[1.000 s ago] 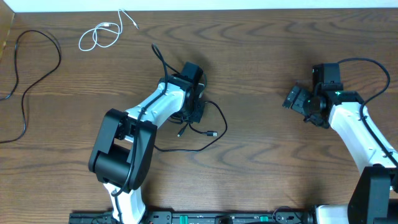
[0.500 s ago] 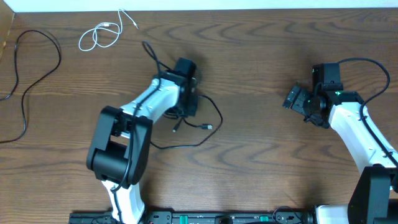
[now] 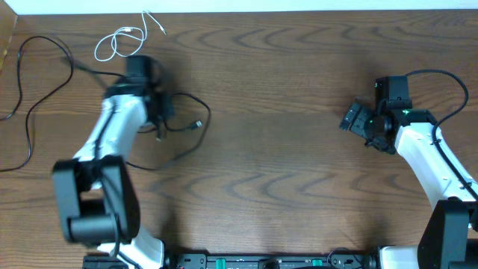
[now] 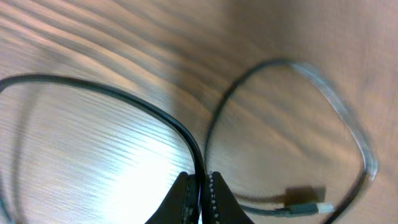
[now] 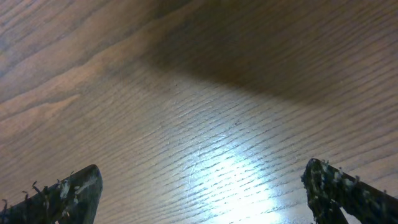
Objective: Untangle cables
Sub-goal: 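Carry the black cable left with the left gripper and lay it down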
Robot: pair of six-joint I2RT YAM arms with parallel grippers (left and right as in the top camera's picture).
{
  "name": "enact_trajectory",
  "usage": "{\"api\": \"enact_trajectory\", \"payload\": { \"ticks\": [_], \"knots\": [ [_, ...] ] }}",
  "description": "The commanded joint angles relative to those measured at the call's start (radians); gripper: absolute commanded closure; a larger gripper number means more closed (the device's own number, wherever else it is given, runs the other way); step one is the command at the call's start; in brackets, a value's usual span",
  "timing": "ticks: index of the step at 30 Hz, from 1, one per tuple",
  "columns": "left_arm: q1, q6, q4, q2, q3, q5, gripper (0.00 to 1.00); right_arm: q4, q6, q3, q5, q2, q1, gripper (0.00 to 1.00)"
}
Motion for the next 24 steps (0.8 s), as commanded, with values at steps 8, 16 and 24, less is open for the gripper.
{"api": "enact_trajectory", "payload": {
  "ticks": [8, 16, 24],
  "knots": [
    [0.331, -0.146, 0.069, -0.041, 0.002, -0.022, 0.93, -0.001, -0.006, 0.0, 0.012, 0.006, -0.002, 0.01],
    [0.446, -0.147, 0.119, -0.041, 0.002, -0.056, 0.93, -0.001, -0.006, 0.0, 0.012, 0.006, -0.002, 0.01],
    [0.504, -0.104, 0.179, -0.041, 0.002, -0.414, 0.92, -0.001, -0.006, 0.0, 0.012, 0.006, -0.002, 0.01]
  ]
}}
